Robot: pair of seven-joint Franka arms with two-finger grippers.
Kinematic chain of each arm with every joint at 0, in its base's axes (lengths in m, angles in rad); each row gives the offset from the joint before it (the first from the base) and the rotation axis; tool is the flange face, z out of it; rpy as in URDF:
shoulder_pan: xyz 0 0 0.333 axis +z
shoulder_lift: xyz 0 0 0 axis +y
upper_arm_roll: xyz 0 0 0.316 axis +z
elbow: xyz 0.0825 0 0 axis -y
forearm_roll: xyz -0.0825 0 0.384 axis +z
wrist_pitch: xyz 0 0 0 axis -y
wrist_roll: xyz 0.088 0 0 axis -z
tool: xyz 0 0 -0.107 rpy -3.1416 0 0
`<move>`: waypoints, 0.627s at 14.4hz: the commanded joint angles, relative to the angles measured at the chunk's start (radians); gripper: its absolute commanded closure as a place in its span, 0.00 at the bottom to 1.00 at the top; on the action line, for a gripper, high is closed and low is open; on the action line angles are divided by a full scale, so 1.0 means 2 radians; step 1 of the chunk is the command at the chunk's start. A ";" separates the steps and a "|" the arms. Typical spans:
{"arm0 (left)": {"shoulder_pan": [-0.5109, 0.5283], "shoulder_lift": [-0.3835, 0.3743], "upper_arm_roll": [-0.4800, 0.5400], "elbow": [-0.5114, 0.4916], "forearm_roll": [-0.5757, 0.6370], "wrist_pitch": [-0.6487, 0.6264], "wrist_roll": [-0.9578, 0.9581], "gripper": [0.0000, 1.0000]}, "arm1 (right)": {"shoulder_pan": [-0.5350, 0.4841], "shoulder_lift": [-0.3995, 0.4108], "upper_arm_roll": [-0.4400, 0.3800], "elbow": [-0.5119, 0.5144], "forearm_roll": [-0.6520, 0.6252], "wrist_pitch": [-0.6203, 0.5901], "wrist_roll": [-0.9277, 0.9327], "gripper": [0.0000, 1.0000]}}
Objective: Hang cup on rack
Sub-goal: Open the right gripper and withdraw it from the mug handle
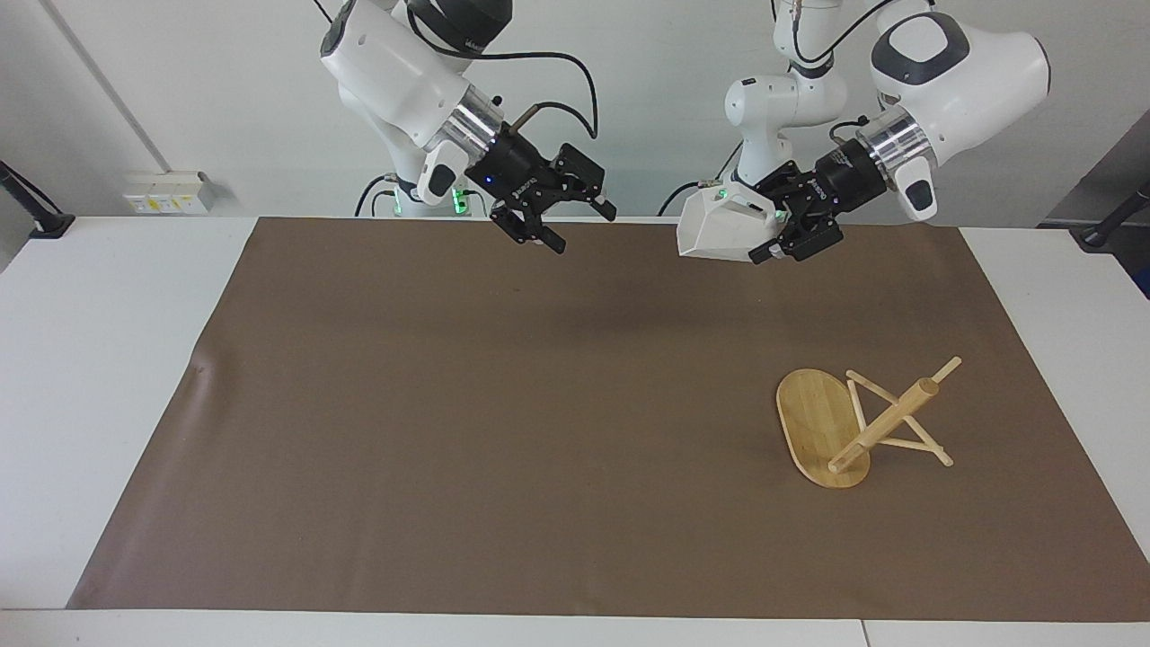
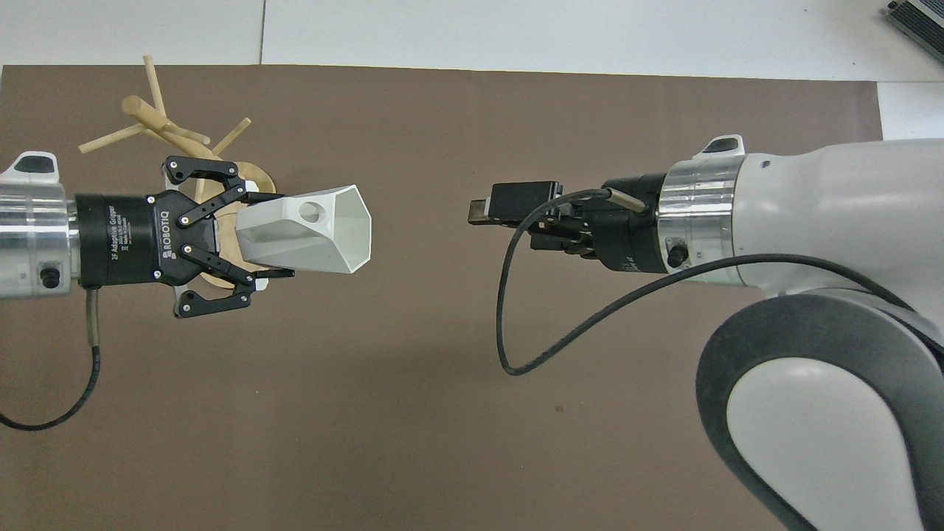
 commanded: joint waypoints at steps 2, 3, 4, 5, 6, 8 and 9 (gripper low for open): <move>0.003 -0.020 -0.002 -0.045 0.038 0.083 -0.117 1.00 | -0.003 -0.007 -0.045 -0.015 -0.184 -0.031 0.001 0.00; 0.003 -0.024 -0.003 -0.061 0.038 0.105 -0.149 1.00 | -0.003 -0.009 -0.065 -0.016 -0.217 -0.043 0.000 0.00; 0.001 -0.026 -0.003 -0.072 0.038 0.123 -0.173 1.00 | -0.003 -0.013 -0.081 -0.024 -0.230 -0.054 0.000 0.00; 0.001 -0.027 -0.005 -0.080 0.038 0.142 -0.196 1.00 | -0.003 -0.018 -0.100 -0.033 -0.239 -0.060 0.000 0.00; 0.000 -0.025 -0.007 -0.089 0.038 0.162 -0.224 1.00 | -0.003 -0.023 -0.117 -0.043 -0.256 -0.061 -0.002 0.00; -0.004 -0.019 -0.011 -0.108 0.038 0.215 -0.273 1.00 | -0.003 -0.025 -0.134 -0.048 -0.319 -0.068 -0.018 0.00; -0.004 -0.017 -0.015 -0.115 0.038 0.238 -0.289 1.00 | -0.003 -0.028 -0.135 -0.048 -0.341 -0.077 -0.022 0.00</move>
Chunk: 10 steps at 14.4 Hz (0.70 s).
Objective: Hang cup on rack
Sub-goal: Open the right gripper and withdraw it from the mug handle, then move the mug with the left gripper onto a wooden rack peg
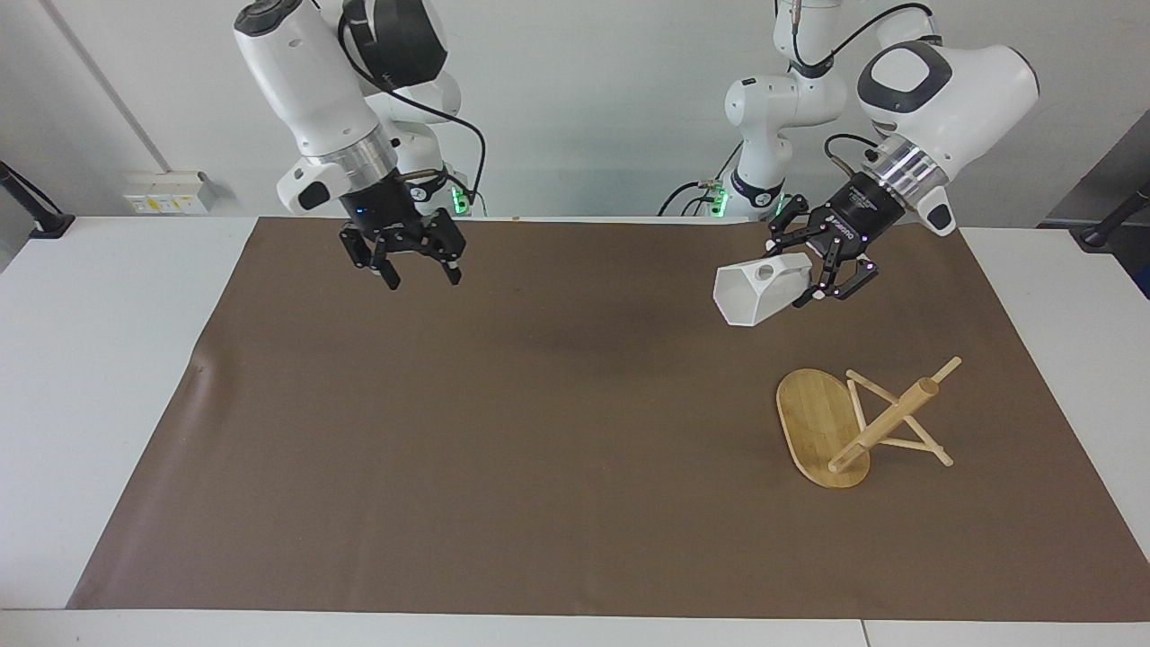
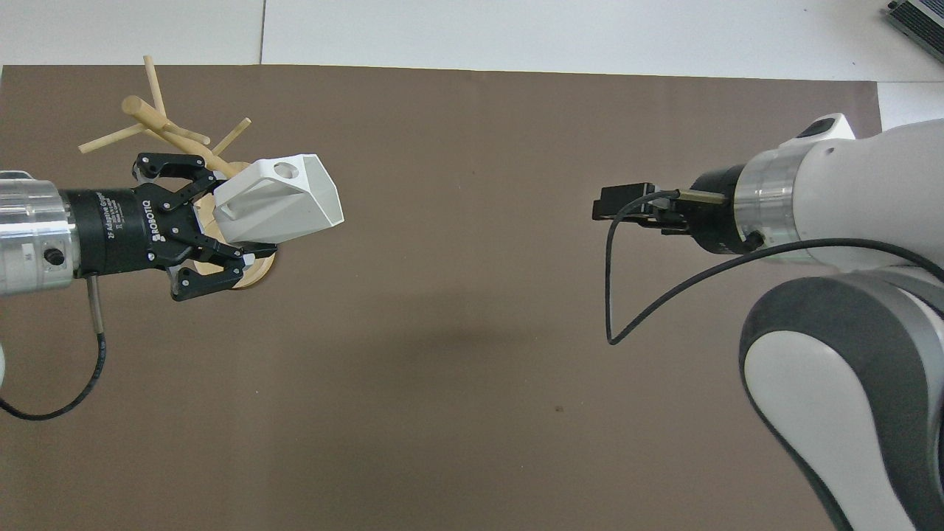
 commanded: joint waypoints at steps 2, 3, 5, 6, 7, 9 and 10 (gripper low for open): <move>-0.005 0.007 -0.017 -0.034 0.005 0.081 -0.066 1.00 | -0.001 -0.022 -0.018 -0.020 -0.049 -0.018 -0.013 0.00; -0.005 0.018 -0.019 -0.034 0.006 0.100 -0.073 1.00 | -0.001 -0.022 -0.028 -0.019 -0.051 -0.017 -0.017 0.00; -0.005 0.035 -0.024 -0.033 0.005 0.133 -0.085 1.00 | -0.001 -0.017 -0.047 -0.010 -0.057 -0.013 -0.056 0.00; -0.005 0.042 -0.024 -0.030 0.005 0.147 -0.087 1.00 | -0.001 -0.017 -0.051 -0.004 -0.057 -0.017 -0.063 0.00; -0.005 0.047 -0.024 -0.030 0.004 0.158 -0.088 1.00 | -0.001 -0.019 -0.054 0.000 -0.057 -0.025 -0.064 0.00; -0.005 0.063 -0.024 -0.027 0.004 0.179 -0.087 1.00 | -0.001 -0.014 -0.054 0.025 -0.054 -0.062 -0.064 0.00; -0.005 0.070 -0.024 -0.026 0.003 0.198 -0.089 1.00 | -0.001 -0.009 -0.053 0.045 -0.054 -0.087 -0.064 0.00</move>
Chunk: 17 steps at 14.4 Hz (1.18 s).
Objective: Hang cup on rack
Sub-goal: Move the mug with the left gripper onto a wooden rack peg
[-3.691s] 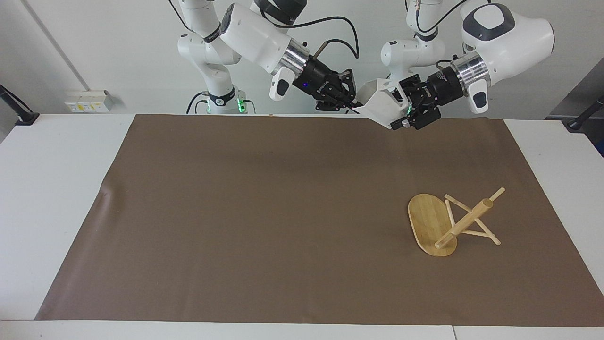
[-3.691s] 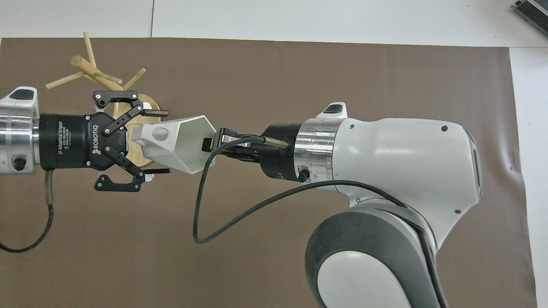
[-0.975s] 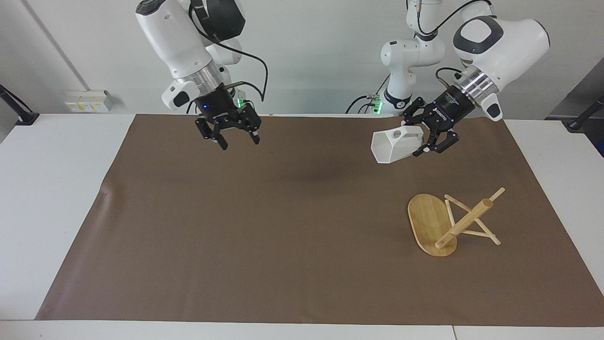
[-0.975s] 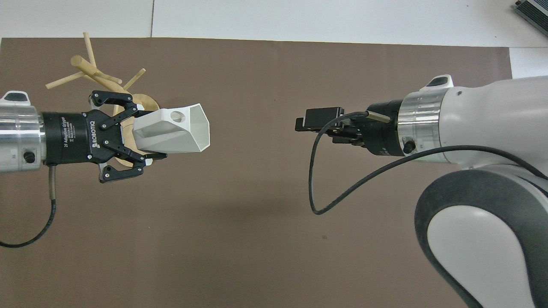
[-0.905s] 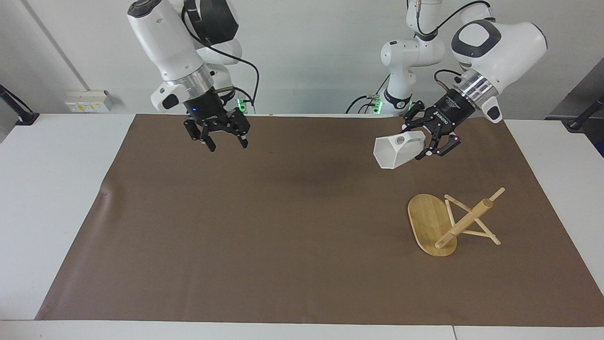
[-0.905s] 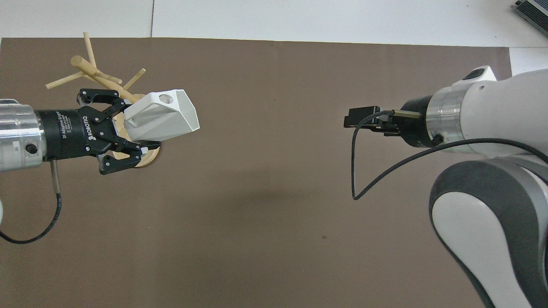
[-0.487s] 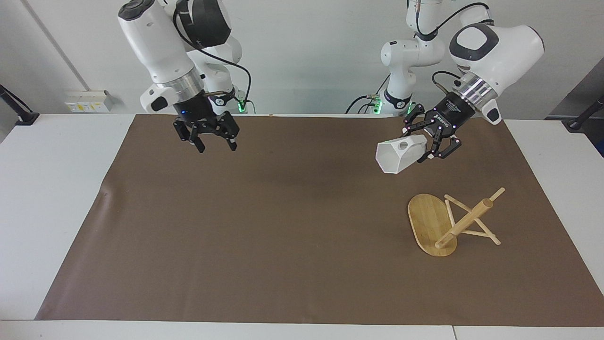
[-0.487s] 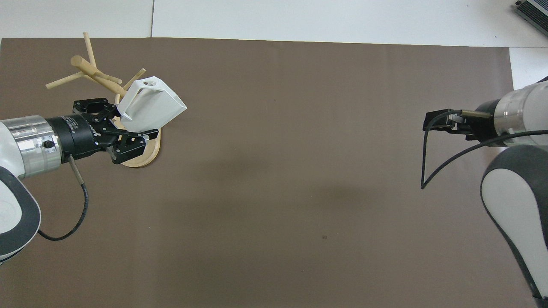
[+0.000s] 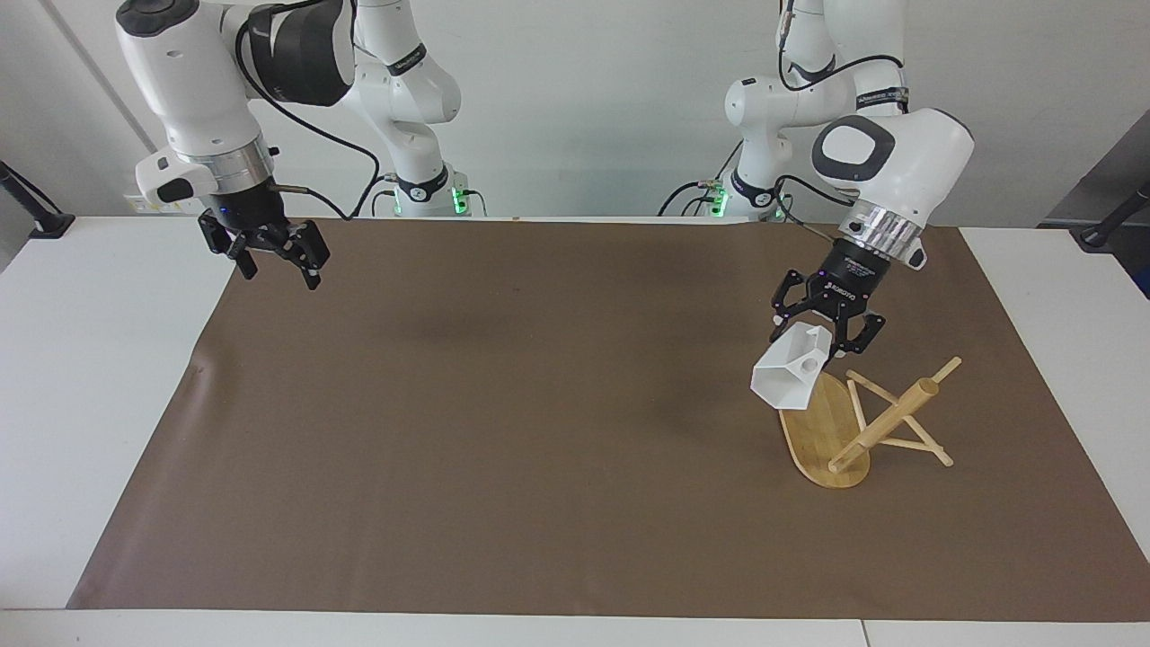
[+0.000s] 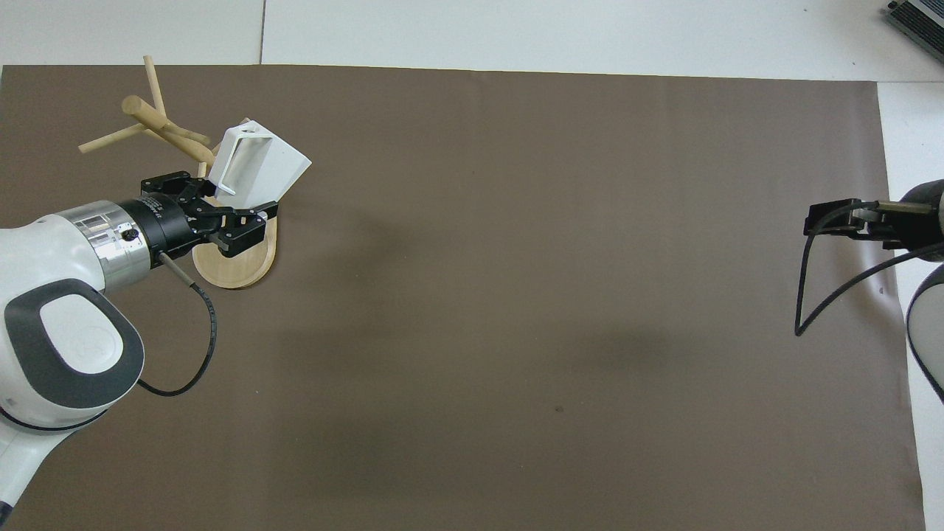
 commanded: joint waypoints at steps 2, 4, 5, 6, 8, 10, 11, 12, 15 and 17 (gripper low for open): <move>-0.005 0.017 0.001 0.006 0.003 0.038 -0.017 1.00 | -0.001 0.013 0.003 0.062 -0.003 -0.069 -0.006 0.00; -0.005 0.023 0.001 0.006 -0.002 0.048 -0.019 1.00 | -0.001 0.013 0.003 0.078 -0.002 -0.088 -0.006 0.00; -0.005 0.027 0.001 0.006 -0.003 0.060 -0.024 1.00 | -0.002 0.016 0.004 0.088 -0.002 -0.097 -0.006 0.00; -0.006 0.035 0.001 0.006 -0.003 0.070 -0.028 1.00 | -0.003 0.016 0.004 0.101 0.000 -0.111 -0.007 0.00; -0.008 0.035 0.001 0.006 -0.003 0.076 -0.033 1.00 | -0.005 0.034 0.004 0.139 0.001 -0.138 -0.007 0.00; -0.008 0.036 0.001 0.009 -0.004 0.076 -0.033 1.00 | -0.006 0.037 0.003 0.144 0.003 -0.141 -0.013 0.00; -0.008 0.039 0.001 0.012 -0.005 0.076 -0.034 1.00 | -0.006 0.037 0.003 0.143 0.003 -0.141 -0.015 0.00; -0.008 0.039 0.001 0.014 -0.005 0.076 -0.034 1.00 | -0.006 0.037 0.002 0.142 0.004 -0.141 -0.016 0.00; -0.006 0.038 0.001 0.015 -0.005 0.073 -0.035 1.00 | -0.013 0.037 0.003 0.142 0.004 -0.147 -0.016 0.00; -0.002 0.037 0.001 0.016 -0.005 0.069 -0.036 1.00 | -0.014 0.037 0.002 0.142 0.005 -0.144 -0.015 0.00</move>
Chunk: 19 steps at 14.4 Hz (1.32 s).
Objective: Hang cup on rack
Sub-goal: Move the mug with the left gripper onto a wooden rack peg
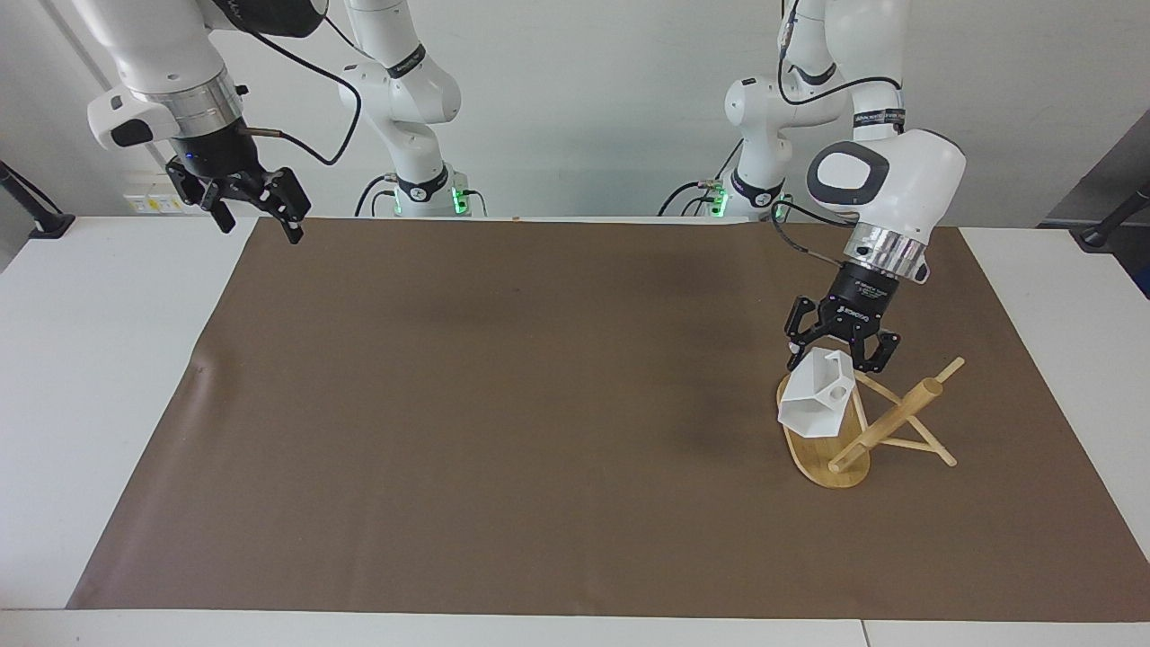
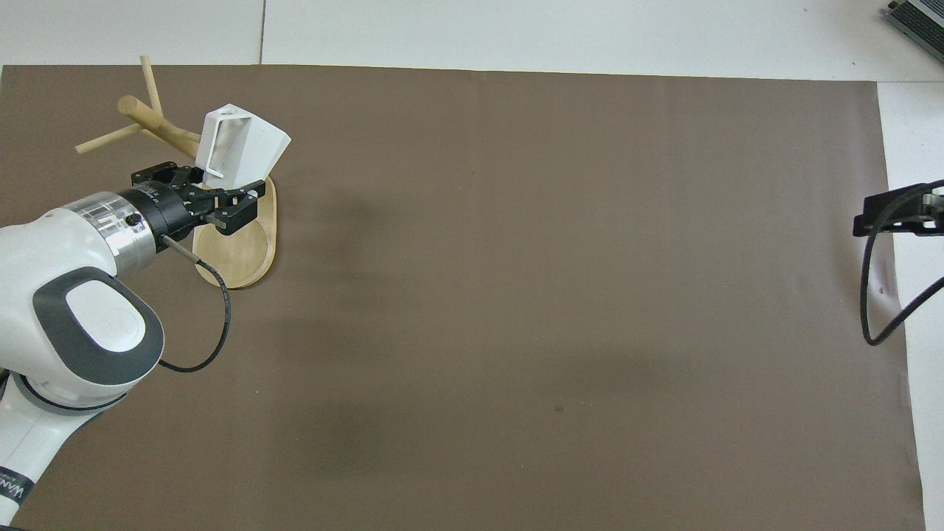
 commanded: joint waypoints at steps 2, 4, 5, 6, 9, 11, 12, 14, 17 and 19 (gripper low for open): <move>0.000 0.006 0.003 0.011 -0.003 0.002 -0.008 1.00 | -0.007 0.007 0.002 0.012 0.004 -0.009 -0.010 0.00; 0.001 0.007 0.005 0.013 -0.006 0.003 -0.008 1.00 | -0.006 0.007 0.002 0.011 0.004 -0.008 -0.008 0.00; 0.001 0.007 0.006 0.013 -0.009 0.003 -0.008 1.00 | -0.006 0.007 0.001 0.011 0.004 -0.007 -0.007 0.00; 0.002 0.007 0.008 0.013 -0.009 0.003 -0.009 1.00 | -0.005 0.007 0.002 0.011 0.004 -0.006 -0.007 0.00; 0.002 0.007 0.009 0.013 -0.009 0.003 -0.011 1.00 | -0.005 0.007 0.002 0.009 0.004 -0.006 -0.007 0.00; -0.002 0.007 0.009 0.013 -0.009 0.003 -0.016 1.00 | -0.005 0.007 0.002 0.008 0.004 -0.006 -0.007 0.00; -0.004 0.007 0.008 0.013 -0.009 0.003 -0.021 1.00 | -0.004 0.007 0.002 0.008 0.004 -0.005 -0.007 0.00; -0.006 0.007 0.006 0.013 -0.009 0.003 -0.021 1.00 | -0.004 0.007 0.002 0.008 0.004 -0.005 -0.007 0.00; -0.008 0.007 -0.005 0.013 -0.008 0.009 -0.033 1.00 | -0.004 0.006 0.002 0.007 0.004 -0.007 -0.009 0.00; -0.008 0.007 -0.007 0.012 -0.008 0.009 -0.034 1.00 | -0.004 0.002 0.002 -0.001 0.004 -0.012 -0.013 0.00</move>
